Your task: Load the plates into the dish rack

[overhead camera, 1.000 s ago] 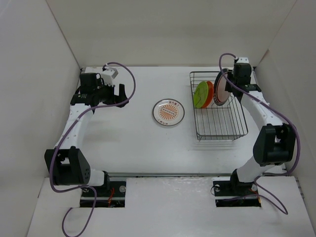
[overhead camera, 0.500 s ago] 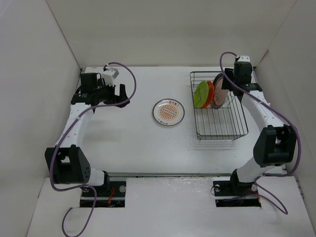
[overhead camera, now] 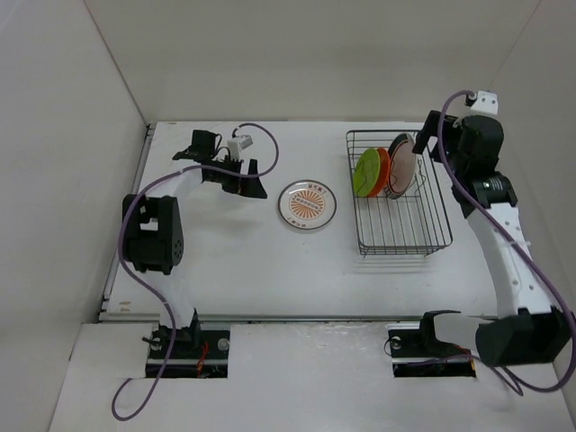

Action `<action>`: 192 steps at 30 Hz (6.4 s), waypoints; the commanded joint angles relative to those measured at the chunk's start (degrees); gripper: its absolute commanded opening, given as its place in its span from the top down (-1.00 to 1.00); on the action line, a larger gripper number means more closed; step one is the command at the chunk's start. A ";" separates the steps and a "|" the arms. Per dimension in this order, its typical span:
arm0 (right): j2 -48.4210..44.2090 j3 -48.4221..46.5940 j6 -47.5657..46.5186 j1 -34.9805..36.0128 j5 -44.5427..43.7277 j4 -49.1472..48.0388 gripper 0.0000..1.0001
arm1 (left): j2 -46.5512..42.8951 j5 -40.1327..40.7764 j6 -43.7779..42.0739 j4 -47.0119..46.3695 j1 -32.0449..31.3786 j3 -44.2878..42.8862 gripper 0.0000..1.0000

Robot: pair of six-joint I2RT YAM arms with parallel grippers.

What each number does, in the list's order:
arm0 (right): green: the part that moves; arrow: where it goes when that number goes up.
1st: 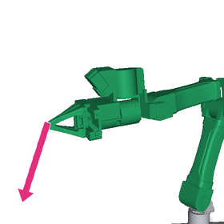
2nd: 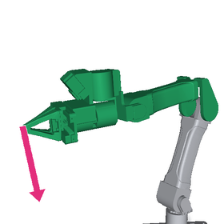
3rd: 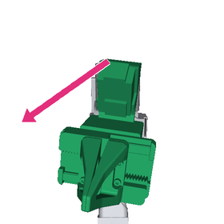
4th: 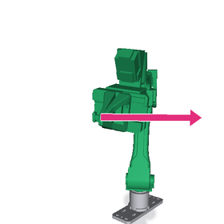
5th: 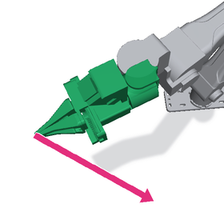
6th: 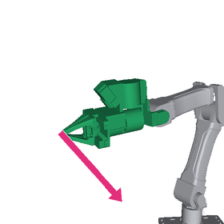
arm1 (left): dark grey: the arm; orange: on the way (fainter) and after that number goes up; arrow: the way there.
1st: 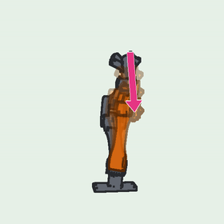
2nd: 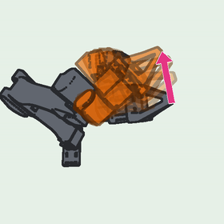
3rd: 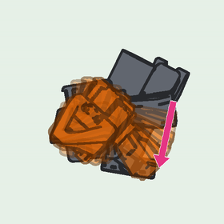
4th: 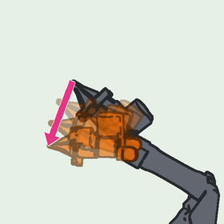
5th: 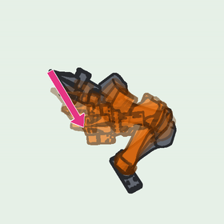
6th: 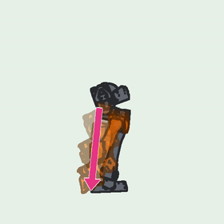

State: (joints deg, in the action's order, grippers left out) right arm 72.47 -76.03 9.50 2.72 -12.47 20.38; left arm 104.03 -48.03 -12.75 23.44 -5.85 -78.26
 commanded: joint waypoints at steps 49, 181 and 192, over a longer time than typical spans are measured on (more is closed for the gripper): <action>-25.09 8.62 9.66 11.08 25.13 -5.79 -1.00 | 30.36 -0.66 13.98 3.98 -9.89 -22.90 0.17; 17.97 7.12 -13.54 -12.30 17.74 -23.99 0.67 | -18.33 9.27 2.91 2.40 -3.38 -2.25 -1.00; 19.11 7.12 -13.54 -12.30 18.89 -23.99 0.45 | -18.33 9.27 2.91 2.93 -3.38 -2.78 -1.00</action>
State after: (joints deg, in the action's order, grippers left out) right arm 91.37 -68.45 -4.45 -9.43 4.93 1.50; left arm 86.67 -37.45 -9.15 26.46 -9.26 -79.83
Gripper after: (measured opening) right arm 0.272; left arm 0.997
